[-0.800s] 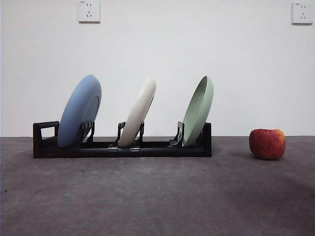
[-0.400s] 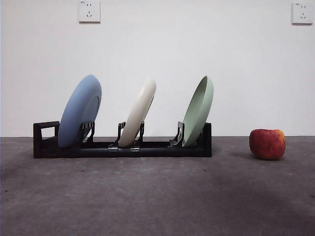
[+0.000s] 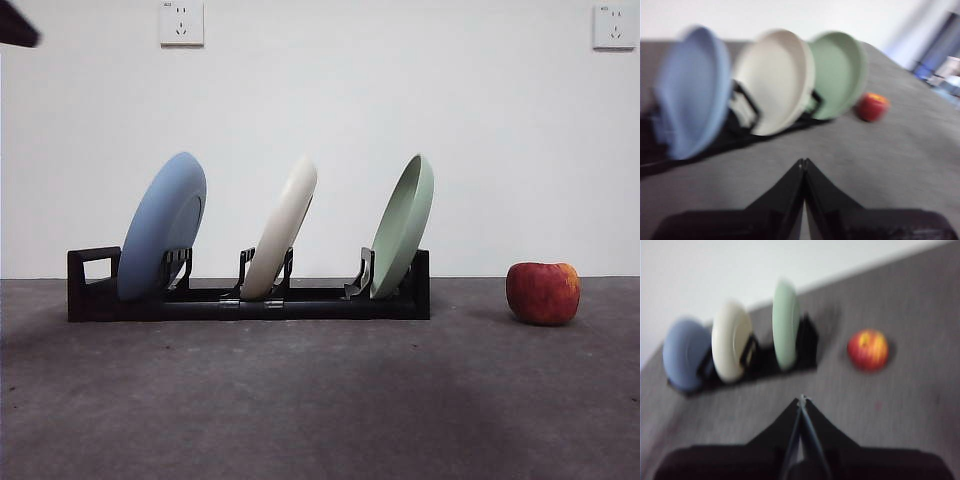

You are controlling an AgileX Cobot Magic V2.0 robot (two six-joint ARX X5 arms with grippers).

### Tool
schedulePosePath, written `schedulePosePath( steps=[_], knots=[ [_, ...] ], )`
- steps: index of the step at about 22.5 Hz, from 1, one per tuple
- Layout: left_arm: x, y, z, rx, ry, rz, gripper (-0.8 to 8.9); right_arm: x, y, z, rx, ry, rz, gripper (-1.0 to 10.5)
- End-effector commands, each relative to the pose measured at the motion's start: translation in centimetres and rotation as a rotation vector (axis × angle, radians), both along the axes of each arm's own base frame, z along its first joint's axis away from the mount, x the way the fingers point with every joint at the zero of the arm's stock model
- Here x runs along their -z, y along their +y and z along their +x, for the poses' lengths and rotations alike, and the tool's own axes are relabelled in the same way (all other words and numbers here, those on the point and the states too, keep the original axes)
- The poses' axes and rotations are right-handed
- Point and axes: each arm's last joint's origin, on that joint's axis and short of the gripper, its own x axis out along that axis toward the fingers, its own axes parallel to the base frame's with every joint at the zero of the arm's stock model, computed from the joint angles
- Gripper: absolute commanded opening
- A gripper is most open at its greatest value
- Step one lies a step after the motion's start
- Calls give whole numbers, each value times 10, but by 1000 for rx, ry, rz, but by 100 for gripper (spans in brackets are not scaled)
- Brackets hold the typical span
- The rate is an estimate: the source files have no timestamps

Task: Take the yellow plate from the plate rack,put the plate on the table,take the apple from the table,put the apple in the plate

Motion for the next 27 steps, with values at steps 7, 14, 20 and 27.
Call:
schedulePosePath(
  steps=[7,14,20,27],
  knots=[
    [-18,-13,51,159,150,-114,-4,9,4,23,-115,223,10,-1],
    [-30,-47,127,282,223,-57,-4,7,10,57,-337,290,27,-1],
    [-30,-91,187,327,241,107,-3,-4,12,77,-395,340,21,-1],
    [-19,-131,227,301,283,247,560,-8,12,80,-398,357,20,-1]
  ],
)
